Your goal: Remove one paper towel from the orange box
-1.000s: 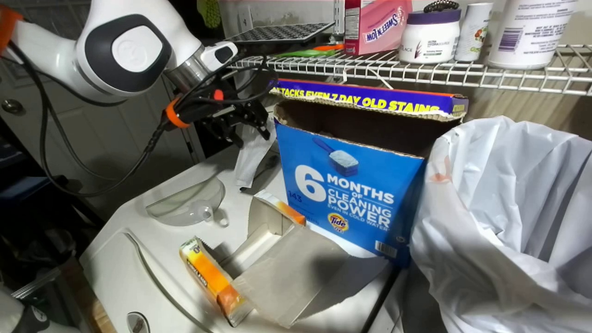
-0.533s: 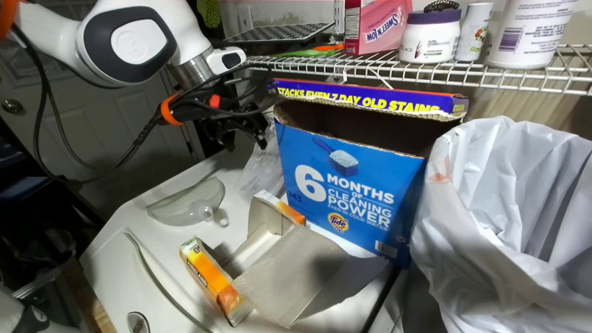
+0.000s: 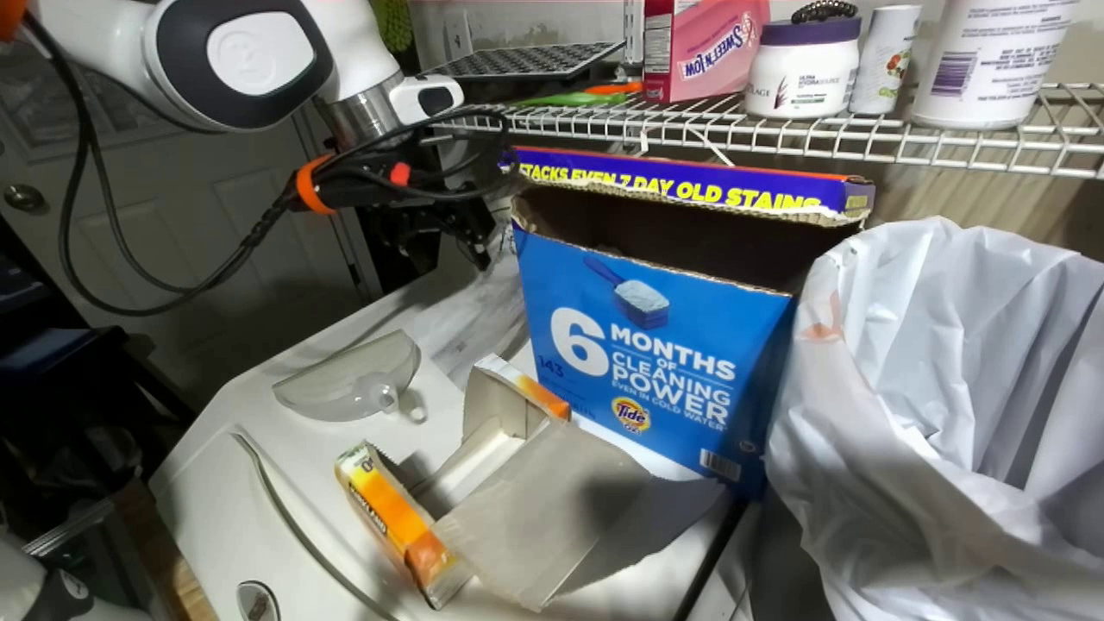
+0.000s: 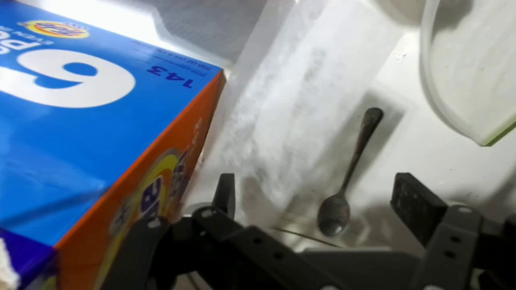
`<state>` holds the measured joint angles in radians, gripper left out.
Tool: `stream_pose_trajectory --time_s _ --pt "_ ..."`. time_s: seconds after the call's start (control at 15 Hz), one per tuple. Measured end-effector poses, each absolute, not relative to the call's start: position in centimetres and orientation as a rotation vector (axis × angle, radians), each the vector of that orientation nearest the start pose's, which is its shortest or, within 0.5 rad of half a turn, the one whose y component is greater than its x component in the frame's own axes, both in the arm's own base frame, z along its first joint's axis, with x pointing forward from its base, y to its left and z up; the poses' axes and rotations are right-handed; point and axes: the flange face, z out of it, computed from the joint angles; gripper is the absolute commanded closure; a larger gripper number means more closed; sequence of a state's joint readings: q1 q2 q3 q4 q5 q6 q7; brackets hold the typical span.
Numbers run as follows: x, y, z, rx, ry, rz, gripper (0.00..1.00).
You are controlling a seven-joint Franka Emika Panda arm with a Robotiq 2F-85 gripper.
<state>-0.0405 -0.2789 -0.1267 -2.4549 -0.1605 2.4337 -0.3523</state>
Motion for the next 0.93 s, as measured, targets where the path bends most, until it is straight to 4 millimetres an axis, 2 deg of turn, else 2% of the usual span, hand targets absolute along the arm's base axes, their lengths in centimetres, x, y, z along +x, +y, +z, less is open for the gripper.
stream_pose_trajectory --time_s 0.33,0.53,0.93 --pt "46.7 -7.9 43.6 -3.221 -0.49 -0.392 0.0" --pt "47.0 -7.8 44.1 -3.261 -0.447 -0.399 0.0" --pt "46.3 -7.0 44.6 -3.378 -0.301 -0.296 0.0"
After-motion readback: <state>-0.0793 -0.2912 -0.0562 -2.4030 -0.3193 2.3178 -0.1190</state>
